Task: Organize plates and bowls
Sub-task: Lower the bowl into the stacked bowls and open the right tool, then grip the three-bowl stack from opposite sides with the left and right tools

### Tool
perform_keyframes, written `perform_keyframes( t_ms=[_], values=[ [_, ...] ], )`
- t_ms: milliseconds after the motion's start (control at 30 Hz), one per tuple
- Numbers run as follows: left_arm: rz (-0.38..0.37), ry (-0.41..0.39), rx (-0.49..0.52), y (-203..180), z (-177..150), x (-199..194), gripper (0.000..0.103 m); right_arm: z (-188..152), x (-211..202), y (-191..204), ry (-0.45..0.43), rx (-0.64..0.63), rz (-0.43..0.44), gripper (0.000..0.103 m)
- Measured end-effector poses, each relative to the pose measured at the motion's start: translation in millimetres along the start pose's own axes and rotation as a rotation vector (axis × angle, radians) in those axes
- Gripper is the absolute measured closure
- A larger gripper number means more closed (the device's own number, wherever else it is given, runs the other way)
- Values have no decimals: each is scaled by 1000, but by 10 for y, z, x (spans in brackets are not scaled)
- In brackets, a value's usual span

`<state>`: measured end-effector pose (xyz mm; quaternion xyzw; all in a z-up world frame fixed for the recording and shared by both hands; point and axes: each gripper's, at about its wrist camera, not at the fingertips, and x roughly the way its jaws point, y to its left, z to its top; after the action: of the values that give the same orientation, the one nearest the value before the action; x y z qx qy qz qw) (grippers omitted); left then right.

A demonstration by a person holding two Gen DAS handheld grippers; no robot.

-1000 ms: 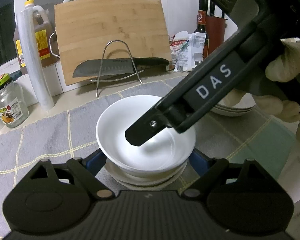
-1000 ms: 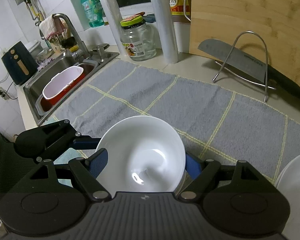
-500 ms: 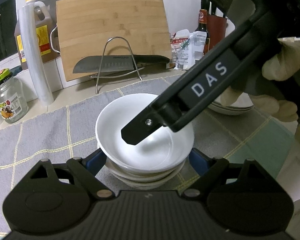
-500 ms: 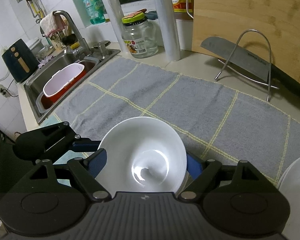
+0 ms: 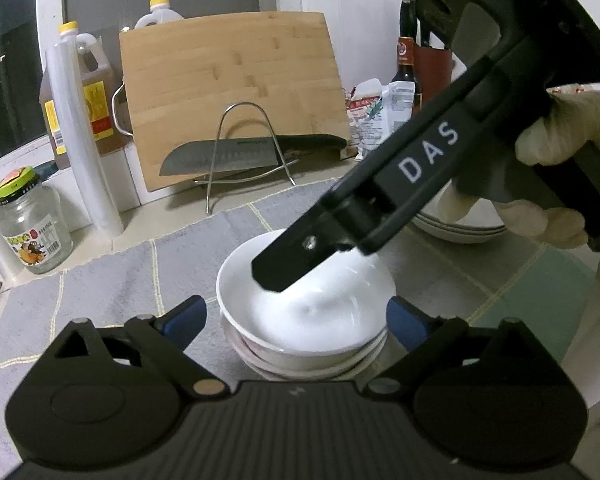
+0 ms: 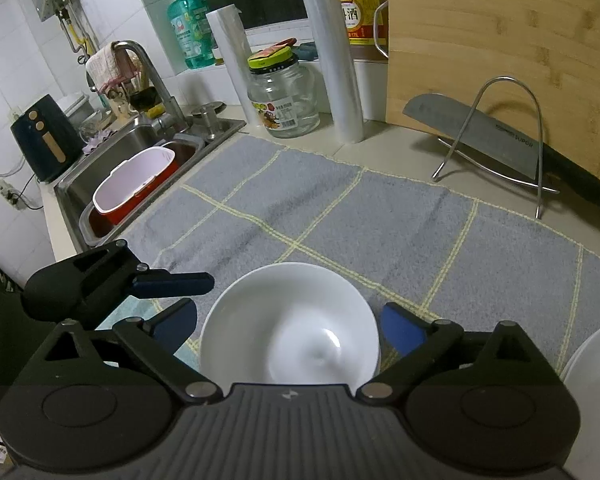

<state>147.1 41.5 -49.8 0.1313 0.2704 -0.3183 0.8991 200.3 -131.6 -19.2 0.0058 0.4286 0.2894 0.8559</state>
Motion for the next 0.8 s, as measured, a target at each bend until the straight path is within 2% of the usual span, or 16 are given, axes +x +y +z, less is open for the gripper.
perform_keyframes(
  t_ms=[233, 433, 600, 800],
  values=[
    [-8, 4, 18, 44, -68, -8, 5, -107, -85, -11, -34, -9, -12, 0],
    [-20, 37, 19, 121, -174, -27, 3, -275, -181, 2, -44, -27, -8, 0],
    [-45, 94, 49, 164, -290, 29, 3, -432, -220, 42, -12, -76, -38, 0],
    [-86, 158, 64, 216, -402, 196, 3, -630, -32, 82, 76, -156, -150, 0]
  ],
)
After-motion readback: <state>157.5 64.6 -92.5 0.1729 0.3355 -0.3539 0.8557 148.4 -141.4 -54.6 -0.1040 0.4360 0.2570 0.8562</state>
